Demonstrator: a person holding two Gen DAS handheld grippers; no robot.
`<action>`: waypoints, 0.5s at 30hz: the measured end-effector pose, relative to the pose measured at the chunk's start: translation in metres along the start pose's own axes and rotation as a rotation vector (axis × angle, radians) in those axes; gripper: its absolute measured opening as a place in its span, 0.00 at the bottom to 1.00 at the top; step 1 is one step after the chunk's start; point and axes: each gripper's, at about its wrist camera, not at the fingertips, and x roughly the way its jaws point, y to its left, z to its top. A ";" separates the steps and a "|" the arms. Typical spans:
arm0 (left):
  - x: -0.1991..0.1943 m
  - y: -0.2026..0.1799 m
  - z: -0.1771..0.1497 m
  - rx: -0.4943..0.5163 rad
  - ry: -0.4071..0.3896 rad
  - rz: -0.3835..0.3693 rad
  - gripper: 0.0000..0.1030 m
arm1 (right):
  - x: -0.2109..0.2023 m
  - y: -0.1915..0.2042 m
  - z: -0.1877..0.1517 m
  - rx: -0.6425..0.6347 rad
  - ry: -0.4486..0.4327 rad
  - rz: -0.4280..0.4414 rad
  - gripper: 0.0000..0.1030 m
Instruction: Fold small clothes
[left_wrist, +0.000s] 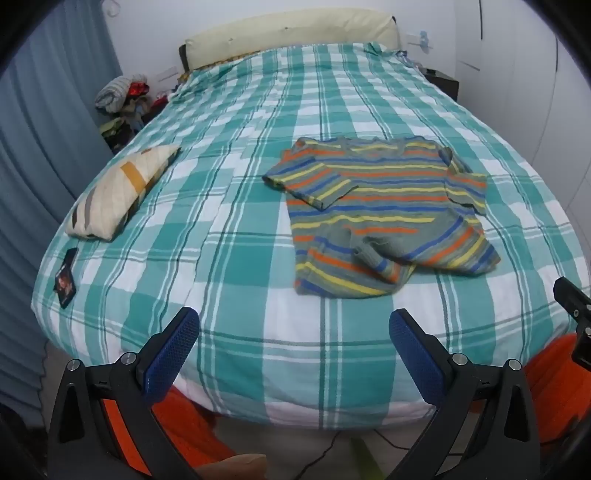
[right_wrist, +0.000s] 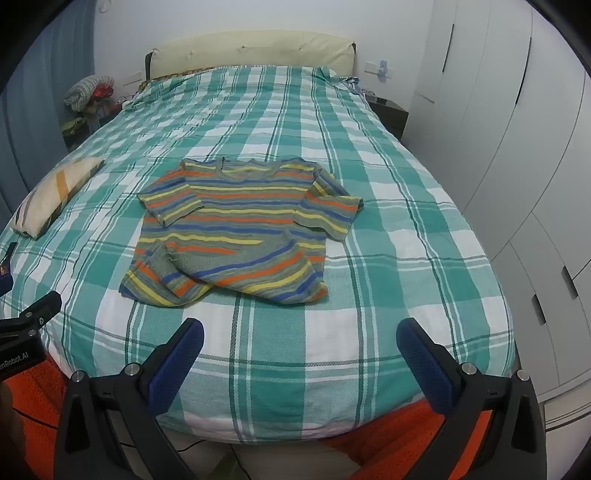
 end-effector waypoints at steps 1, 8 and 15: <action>0.001 0.000 0.000 -0.002 0.010 -0.003 1.00 | 0.000 0.000 0.000 0.000 0.001 0.000 1.00; 0.002 0.003 0.000 -0.014 0.017 -0.015 1.00 | 0.003 0.001 -0.003 0.005 0.005 0.006 1.00; 0.002 -0.003 -0.004 -0.025 0.022 -0.009 1.00 | 0.004 0.000 -0.003 0.015 0.005 0.016 1.00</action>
